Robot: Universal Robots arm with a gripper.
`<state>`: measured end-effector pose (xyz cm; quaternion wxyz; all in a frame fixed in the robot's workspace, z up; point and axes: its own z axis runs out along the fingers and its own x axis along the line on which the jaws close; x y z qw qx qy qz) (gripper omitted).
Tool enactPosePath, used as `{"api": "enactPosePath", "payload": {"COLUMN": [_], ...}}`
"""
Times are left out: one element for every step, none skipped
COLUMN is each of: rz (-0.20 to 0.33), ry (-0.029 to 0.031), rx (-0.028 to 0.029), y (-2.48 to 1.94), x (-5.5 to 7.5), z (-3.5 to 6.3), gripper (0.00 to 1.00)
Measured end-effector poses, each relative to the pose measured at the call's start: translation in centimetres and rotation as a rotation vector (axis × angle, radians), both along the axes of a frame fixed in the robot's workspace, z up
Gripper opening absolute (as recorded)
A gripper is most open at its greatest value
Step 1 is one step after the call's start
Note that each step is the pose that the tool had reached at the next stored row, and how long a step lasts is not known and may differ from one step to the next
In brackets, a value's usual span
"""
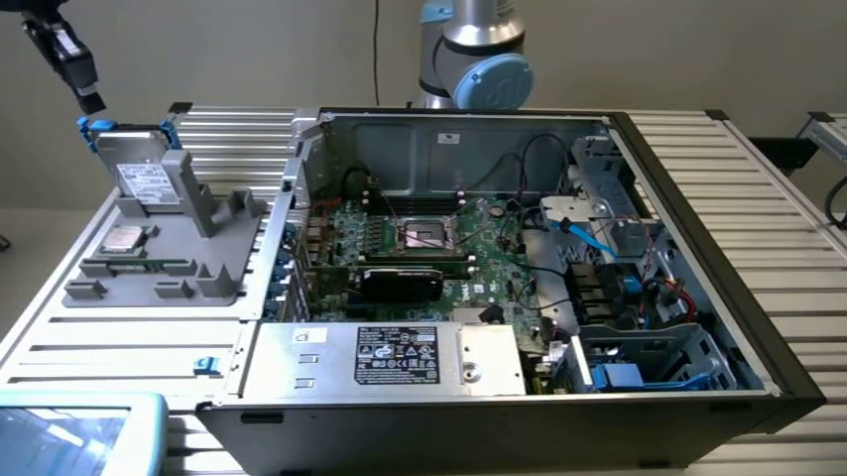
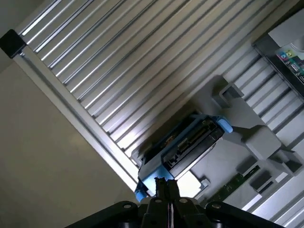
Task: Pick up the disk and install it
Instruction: 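Pick up the disk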
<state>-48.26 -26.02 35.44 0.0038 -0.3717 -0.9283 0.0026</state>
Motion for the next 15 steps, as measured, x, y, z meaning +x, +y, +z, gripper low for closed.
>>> {"api": "enactPosePath", "payload": {"rz": [-0.015,-0.031,-0.047,-0.063,-0.079,-0.094,-0.110,-0.126,-0.141,-0.157,-0.173,-0.188,-0.204,-0.220,-0.236], "ry": [0.0000,0.0000,-0.0001,-0.0001,-0.0001,-0.0002,-0.0002,-0.0002,-0.0003,-0.0002,-0.0003,-0.0002,-0.0003,-0.0003,-0.0002], "rx": [0.0000,0.0000,0.0000,0.0000,0.0000,0.0000,0.0000,0.0000,0.0000,-0.0001,-0.0001,-0.0001,-0.0001,-0.0001,-0.0001], "y": [0.00,0.00,0.00,0.00,0.00,0.00,0.00,0.00,0.00,0.00,0.00,0.00,0.00,0.00,0.00], "x": [0.00,0.00,0.00,0.00,0.00,0.00,0.00,0.00,0.00,0.00,0.00,0.00,0.00,0.00,0.00], "z": [-0.03,-0.06,-0.10,-0.14,-0.17,-0.21,-0.24,-0.28,-0.31,-0.35,-0.38,-0.41,-0.45,-0.48,-0.49], "gripper": [0.11,0.11,0.11,0.11,0.11,0.11,0.11,0.11,0.11,0.11,0.11,0.11,0.11,0.11,0.11]}}
